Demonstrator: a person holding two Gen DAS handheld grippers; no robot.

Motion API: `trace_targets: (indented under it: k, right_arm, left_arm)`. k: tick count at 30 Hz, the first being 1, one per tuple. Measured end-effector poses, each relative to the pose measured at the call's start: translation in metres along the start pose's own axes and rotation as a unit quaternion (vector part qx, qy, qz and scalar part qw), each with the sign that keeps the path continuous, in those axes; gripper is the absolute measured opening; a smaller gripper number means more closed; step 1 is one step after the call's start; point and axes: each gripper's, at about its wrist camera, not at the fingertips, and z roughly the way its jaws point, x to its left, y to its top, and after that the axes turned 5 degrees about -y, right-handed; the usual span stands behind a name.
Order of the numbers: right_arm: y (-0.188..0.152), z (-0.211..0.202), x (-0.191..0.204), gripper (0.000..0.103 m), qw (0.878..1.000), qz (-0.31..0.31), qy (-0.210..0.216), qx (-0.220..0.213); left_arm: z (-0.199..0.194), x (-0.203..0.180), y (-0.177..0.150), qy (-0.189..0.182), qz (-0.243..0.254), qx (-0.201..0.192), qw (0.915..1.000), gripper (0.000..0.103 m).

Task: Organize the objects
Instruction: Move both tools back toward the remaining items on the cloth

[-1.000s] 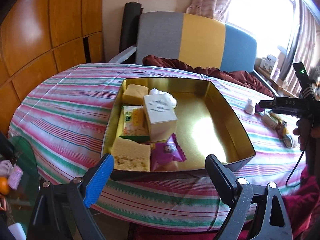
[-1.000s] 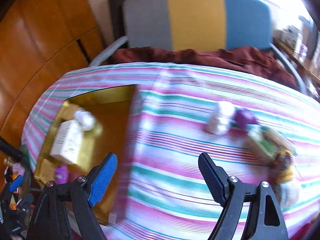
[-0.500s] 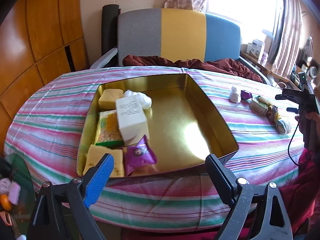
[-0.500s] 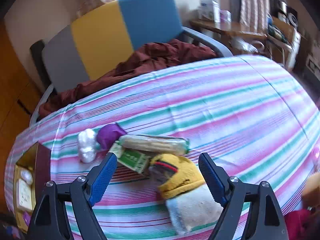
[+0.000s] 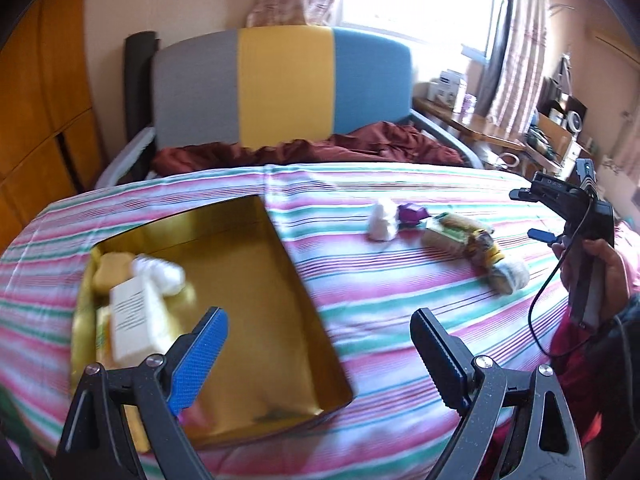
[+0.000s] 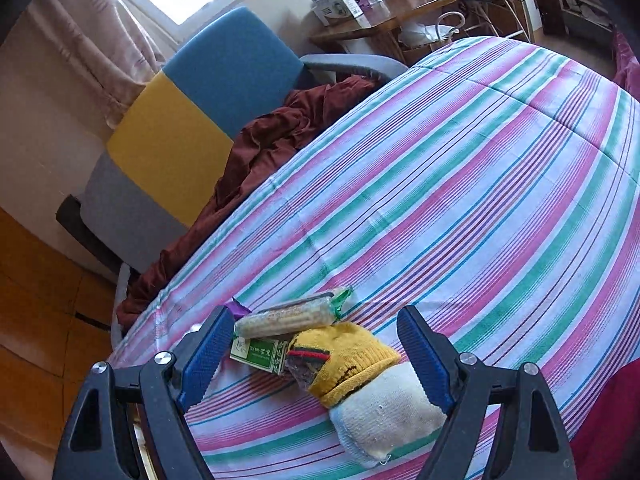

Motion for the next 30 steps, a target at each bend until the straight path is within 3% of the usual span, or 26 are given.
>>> trace_targets:
  k: [4, 9, 14, 21, 30]
  right_arm:
    - [0.004, -0.003, -0.023, 0.085, 0.998, 0.063, 0.024, 0.006]
    - [0.007, -0.008, -0.031, 0.086, 0.995, 0.088, 0.039, -0.003]
    - [0.006, 0.001, -0.025, 0.086, 0.995, 0.078, 0.051, 0.022]
    - [0.002, 0.006, -0.013, 0.086, 0.996, 0.051, 0.065, 0.046]
    - [-0.002, 0.013, -0.006, 0.086, 0.994, 0.034, 0.078, 0.07]
  left_arm:
    - [0.026, -0.013, 0.018, -0.02, -0.004, 0.018, 0.9996, 0.093]
    - [0.059, -0.022, 0.038, -0.03, -0.013, 0.035, 0.9989, 0.092]
    - [0.1, -0.029, 0.056, -0.029, -0.015, 0.054, 0.998, 0.092]
    - [0.156, -0.039, 0.073, -0.033, -0.009, 0.084, 0.9959, 0.081]
    - [0.21, -0.047, 0.096, -0.035, -0.001, 0.091, 0.9952, 0.079]
